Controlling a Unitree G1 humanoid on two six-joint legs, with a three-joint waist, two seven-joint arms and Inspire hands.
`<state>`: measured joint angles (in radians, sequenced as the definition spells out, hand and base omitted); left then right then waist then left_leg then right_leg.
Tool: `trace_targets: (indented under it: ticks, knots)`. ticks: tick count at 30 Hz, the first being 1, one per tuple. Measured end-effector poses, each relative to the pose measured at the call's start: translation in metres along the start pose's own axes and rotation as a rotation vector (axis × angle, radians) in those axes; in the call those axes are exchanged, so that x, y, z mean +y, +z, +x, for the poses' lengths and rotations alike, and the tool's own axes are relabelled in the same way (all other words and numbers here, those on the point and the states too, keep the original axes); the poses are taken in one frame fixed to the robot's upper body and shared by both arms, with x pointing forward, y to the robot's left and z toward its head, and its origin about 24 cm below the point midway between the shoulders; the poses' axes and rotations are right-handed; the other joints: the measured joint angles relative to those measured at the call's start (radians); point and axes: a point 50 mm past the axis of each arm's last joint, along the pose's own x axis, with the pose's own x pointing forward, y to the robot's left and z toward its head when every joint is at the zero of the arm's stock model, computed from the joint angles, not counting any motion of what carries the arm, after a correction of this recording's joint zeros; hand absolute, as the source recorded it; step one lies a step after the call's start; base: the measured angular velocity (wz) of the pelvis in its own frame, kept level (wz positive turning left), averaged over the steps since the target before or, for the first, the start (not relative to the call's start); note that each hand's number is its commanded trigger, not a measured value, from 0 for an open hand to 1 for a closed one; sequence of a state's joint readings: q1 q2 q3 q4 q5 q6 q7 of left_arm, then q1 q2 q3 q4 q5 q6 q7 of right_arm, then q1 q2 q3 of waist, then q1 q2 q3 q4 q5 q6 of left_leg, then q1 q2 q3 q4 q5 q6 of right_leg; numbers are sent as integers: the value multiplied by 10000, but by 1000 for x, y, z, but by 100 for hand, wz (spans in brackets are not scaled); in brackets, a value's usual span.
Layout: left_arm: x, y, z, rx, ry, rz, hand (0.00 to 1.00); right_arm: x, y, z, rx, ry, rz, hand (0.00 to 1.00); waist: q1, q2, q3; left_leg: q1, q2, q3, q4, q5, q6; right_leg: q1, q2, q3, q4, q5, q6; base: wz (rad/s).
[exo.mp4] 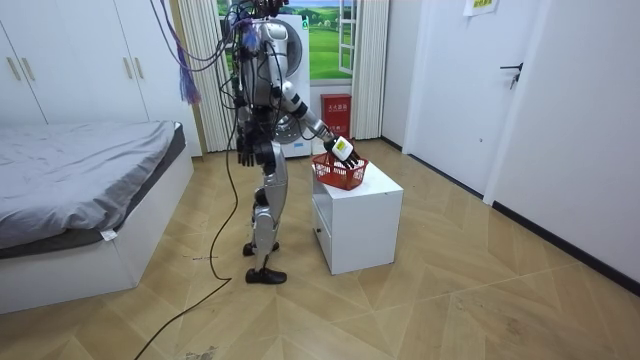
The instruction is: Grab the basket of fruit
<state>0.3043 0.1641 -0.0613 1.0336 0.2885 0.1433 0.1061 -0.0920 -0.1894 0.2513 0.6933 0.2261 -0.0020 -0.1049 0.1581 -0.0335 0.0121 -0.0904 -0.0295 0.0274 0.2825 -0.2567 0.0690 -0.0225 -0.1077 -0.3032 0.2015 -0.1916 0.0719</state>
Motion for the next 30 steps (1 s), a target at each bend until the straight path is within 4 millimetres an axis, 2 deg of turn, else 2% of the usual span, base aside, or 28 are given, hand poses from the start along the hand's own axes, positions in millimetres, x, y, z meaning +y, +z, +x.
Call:
trace_targets:
  ticks: [5, 10, 16, 22, 30]
  knots:
    - [0, -2, 0, 87, 1, 100, 0, 1, 0, 0, 0, 170, 2, 0, -152, -41, -26, 102, 18, 4, -96, 32, -52, 56, 22, 7, -15, 0, -1, -1]
    - [0, -2, 0, 100, 43, 341, 0, 2, 3, -6, -392, 288, 53, 0, -194, -193, -114, 303, 43, 27, -152, 42, -65, 172, 43, 20, -13, 0, -1, -3]
    - [2, 2, 0, -43, 105, 224, 0, 5, 14, -11, -998, 641, 45, 0, -274, -239, -105, 585, 50, 287, -240, 41, -66, 414, 61, 279, -199, 4, -7, -10]
    - [4, 6, 0, -227, 94, 81, 0, 10, 24, -22, -1711, 1554, 35, 0, -658, -161, -66, 650, 52, 313, -283, 41, -65, 430, 64, 336, -160, 9, -15, -2]
    - [11, 10, 2, -253, 147, -260, 0, 15, 19, -34, -1859, 2282, -798, 0, -732, -216, -103, 689, 109, 602, -320, 41, -65, 310, 129, 696, -140, 40, -63, -10]
